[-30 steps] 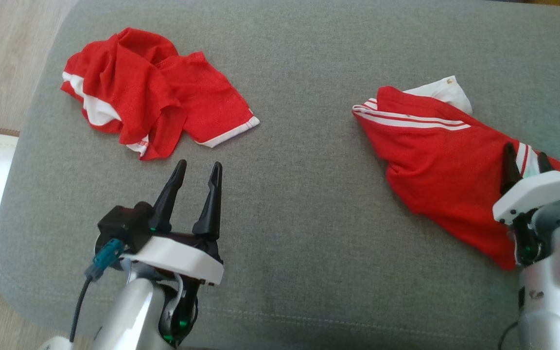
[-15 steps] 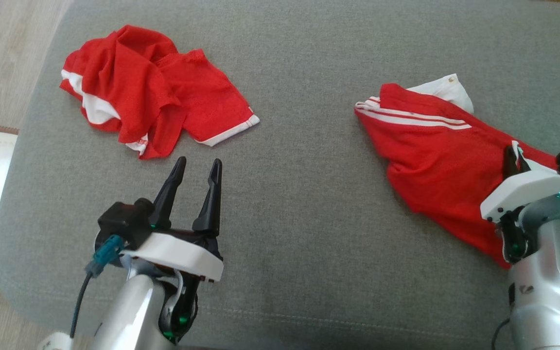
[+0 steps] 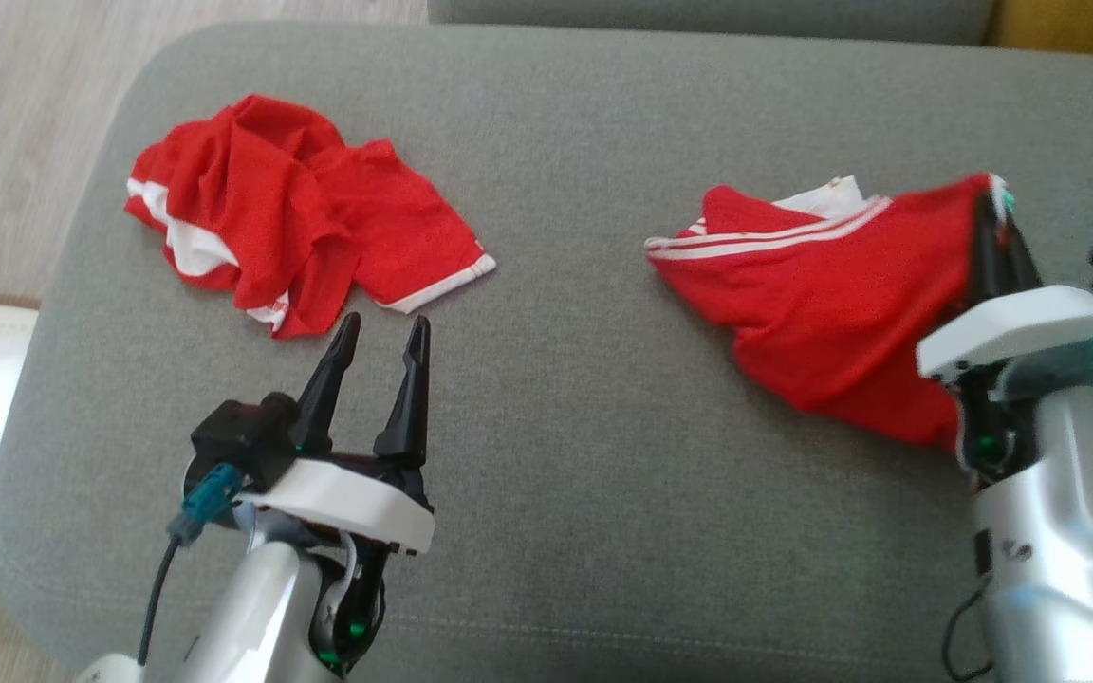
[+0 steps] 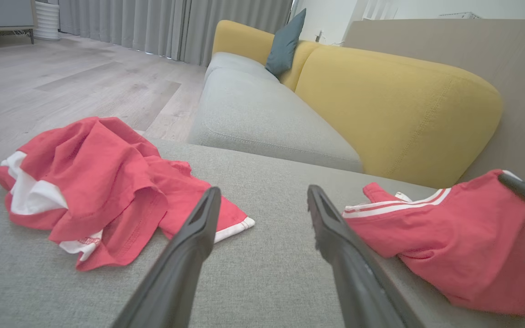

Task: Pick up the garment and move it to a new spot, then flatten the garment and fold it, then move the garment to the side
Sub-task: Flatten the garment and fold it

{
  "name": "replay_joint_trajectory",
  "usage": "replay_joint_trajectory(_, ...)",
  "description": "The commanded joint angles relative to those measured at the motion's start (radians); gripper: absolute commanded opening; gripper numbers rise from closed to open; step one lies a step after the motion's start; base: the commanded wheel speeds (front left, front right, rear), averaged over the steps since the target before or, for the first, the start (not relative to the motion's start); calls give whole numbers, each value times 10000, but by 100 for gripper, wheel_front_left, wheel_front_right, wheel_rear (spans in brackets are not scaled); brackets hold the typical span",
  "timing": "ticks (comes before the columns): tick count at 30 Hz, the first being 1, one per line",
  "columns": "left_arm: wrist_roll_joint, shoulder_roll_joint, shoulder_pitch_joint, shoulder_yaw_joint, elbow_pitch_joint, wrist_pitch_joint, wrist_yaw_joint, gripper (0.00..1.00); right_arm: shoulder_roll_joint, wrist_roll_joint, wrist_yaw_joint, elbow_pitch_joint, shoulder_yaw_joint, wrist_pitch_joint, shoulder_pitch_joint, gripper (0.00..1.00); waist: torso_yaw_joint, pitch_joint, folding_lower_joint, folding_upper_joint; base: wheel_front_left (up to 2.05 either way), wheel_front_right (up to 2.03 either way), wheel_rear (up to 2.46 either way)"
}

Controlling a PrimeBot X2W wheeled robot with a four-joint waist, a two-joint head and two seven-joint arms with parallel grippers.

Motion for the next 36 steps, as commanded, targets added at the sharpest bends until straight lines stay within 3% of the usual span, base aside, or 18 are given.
replay_joint_trajectory(1,-64,74,-126,339,-305,-122,65,100,-20,303,67,-775,670,-110,78,0,-67,-191,0,0,0,0,0)
replay_joint_trajectory(5,-98,74,46,409,-362,-122,137,100,-20,1211,67,-2649,2583,119,848,0,-114,-522,0,0,0,0,0)
replay_joint_trajectory(6,-98,74,46,409,-362,-122,137,100,-20,1211,67,-2649,2583,119,848,0,-114,-522,0,0,0,0,0)
replay_joint_trajectory(7,-135,74,107,421,-393,-122,163,100,-20,1417,67,-3336,3437,221,1198,0,-98,-602,0,0,0,0,0)
replay_joint_trajectory(8,-135,74,107,421,-393,-122,163,100,-20,1417,67,-3336,3437,221,1198,0,-98,-602,0,0,0,0,0)
replay_joint_trajectory(12,-192,74,206,453,-433,-122,185,100,-20,1519,67,-4176,5053,280,1716,0,-38,-698,0,0,0,0,0)
replay_joint_trajectory(16,-233,74,287,424,-441,-122,203,100,-20,1065,67,-4002,6379,223,1785,0,74,-786,0,0,0,0,0)
replay_joint_trajectory(17,-241,74,302,401,-437,-122,205,100,-20,724,67,-3811,6763,283,1718,76,110,-809,0,0,0,0,0)
replay_joint_trajectory(18,-249,74,314,373,-428,-122,207,100,-20,493,67,-3643,7164,338,1658,100,152,-832,0,0,0,0,0)
replay_joint_trajectory(22,-301,74,318,282,-406,-122,264,100,-20,12,67,-3164,8428,610,1486,100,316,-918,0,0,0,0,0)
replay_joint_trajectory(26,-332,74,384,321,-440,-122,340,100,-20,181,67,-3197,8789,695,1401,100,291,-992,0,0,0,0,0)
replay_joint_trajectory(31,-297,74,517,414,-460,-122,381,100,-20,207,67,-3415,8501,645,1365,100,41,-1123,0,0,0,0,0)
replay_joint_trajectory(36,-288,74,500,457,-553,-122,386,100,-20,-5,67,-3829,7472,606,1509,100,-234,-1195,0,0,0,0,0)
